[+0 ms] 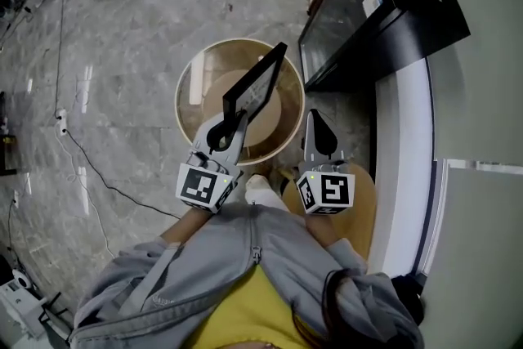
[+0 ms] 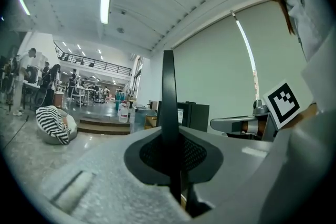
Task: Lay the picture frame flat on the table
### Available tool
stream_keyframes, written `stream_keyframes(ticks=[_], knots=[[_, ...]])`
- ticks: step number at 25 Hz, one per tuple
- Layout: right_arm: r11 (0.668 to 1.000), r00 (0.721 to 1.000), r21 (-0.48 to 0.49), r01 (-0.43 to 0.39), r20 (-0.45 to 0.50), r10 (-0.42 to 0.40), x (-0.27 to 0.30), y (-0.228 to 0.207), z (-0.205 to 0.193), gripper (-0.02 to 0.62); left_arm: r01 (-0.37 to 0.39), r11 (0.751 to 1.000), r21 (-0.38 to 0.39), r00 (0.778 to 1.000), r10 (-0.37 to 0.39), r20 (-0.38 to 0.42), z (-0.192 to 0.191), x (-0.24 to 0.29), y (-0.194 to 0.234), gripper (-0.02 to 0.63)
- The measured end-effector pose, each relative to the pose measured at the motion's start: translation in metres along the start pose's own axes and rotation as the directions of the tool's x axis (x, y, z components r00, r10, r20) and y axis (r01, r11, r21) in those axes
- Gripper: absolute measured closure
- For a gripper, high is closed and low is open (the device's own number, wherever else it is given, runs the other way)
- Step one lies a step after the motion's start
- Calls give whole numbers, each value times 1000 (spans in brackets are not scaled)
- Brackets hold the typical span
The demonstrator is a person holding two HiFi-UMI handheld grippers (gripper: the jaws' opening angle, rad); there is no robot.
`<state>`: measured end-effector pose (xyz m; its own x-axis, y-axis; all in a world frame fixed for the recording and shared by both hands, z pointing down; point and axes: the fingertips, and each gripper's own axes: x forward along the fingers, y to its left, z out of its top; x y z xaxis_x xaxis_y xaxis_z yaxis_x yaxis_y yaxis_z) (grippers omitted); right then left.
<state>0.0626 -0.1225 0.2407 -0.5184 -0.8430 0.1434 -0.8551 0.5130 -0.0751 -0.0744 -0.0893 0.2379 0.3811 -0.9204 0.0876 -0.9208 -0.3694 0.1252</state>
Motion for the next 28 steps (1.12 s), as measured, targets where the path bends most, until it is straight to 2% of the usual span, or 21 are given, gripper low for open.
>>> stream_keyframes(ticks=[7,15,21,28], knots=[[998,996,34,-49,-71,51,58,-40,-32,595,-6,1000,-5,1000,6,-23,-7,64,15,594],[991,984,59,-119,-128,126,96,-34,-77,594,-7,999,-50,997,3,-72,-45,94,39,594],[990,978,56,-127,-161,134,111,-30,-113,594,63,989,-132,994,-75,-85,-92,103,50,592],[993,974,62,-105,-196,115,135,-35,-170,568,152,970,-189,974,-179,-137,-159,124,62,594]])
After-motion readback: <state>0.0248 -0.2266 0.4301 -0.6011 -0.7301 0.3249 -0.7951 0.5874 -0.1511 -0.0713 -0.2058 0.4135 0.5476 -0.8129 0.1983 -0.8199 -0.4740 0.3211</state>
